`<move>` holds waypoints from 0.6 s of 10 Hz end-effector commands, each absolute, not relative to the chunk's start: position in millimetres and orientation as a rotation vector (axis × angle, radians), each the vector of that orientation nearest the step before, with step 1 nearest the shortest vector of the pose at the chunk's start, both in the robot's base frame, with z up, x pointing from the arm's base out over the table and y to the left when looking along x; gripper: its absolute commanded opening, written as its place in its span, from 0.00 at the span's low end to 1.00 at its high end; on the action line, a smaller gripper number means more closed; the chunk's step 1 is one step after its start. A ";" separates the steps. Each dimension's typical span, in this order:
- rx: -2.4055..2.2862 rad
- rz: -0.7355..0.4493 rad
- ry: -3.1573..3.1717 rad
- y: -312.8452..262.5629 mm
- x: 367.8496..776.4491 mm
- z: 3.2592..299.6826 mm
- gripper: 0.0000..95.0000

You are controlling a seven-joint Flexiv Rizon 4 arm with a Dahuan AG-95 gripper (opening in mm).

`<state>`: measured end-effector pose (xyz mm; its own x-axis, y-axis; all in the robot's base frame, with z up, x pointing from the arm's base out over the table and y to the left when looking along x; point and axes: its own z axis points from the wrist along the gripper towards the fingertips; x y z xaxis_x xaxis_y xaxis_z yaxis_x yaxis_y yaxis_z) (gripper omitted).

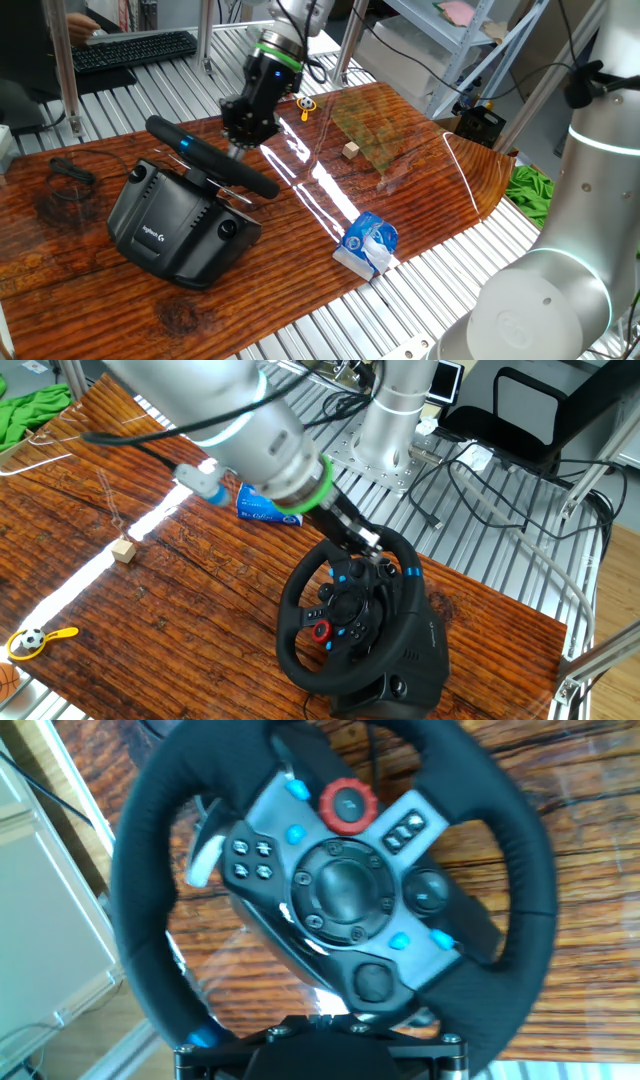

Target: Rotate the steering wheel 90 degrees clockwise

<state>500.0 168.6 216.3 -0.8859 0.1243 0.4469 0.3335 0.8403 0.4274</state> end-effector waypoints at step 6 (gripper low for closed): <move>-0.411 -0.688 -2.613 208.4 517.0 208.3 0.00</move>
